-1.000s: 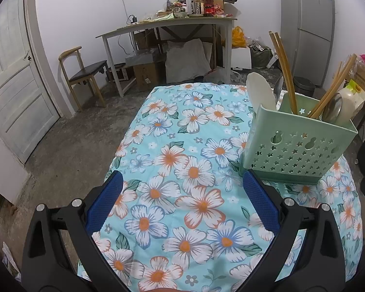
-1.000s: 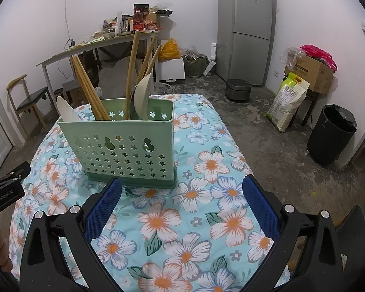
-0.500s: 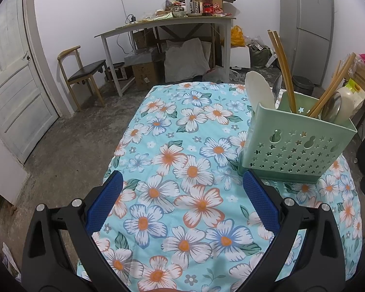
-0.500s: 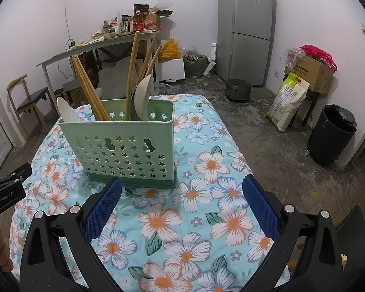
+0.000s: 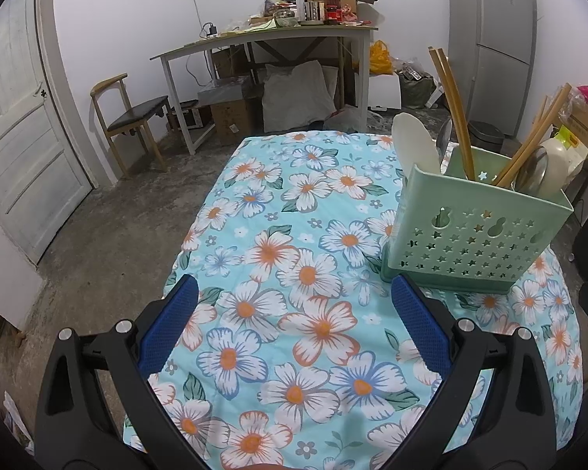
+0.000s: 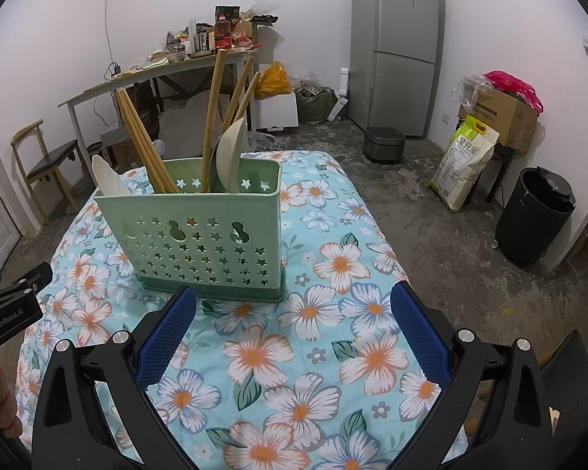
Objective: Organize utensils
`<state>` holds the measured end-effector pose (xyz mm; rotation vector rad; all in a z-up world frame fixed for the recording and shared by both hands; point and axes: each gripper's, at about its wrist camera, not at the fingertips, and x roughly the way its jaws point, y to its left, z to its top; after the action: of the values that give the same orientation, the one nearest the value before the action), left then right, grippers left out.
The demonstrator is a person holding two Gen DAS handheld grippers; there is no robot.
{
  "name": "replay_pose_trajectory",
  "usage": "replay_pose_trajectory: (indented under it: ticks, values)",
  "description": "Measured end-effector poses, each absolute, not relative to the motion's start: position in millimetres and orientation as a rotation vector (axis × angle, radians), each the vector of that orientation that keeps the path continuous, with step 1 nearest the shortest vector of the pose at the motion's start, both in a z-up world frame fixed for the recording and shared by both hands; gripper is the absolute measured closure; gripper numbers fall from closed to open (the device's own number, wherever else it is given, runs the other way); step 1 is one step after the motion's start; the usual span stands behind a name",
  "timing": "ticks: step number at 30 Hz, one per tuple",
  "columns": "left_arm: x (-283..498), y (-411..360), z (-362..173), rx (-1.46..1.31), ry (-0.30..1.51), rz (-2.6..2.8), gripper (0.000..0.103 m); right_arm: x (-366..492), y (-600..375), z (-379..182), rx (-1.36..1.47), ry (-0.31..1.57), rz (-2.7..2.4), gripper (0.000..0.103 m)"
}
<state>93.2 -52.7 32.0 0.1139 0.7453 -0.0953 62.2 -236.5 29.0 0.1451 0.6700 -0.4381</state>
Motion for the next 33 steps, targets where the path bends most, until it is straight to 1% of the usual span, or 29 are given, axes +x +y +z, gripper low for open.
replay_pose_trajectory:
  ticks: [33]
  values:
    - [95.9,-54.6,32.9,0.117,0.754,-0.104,0.008,63.1,-236.0,29.8,0.143,0.675,-0.419,0.006]
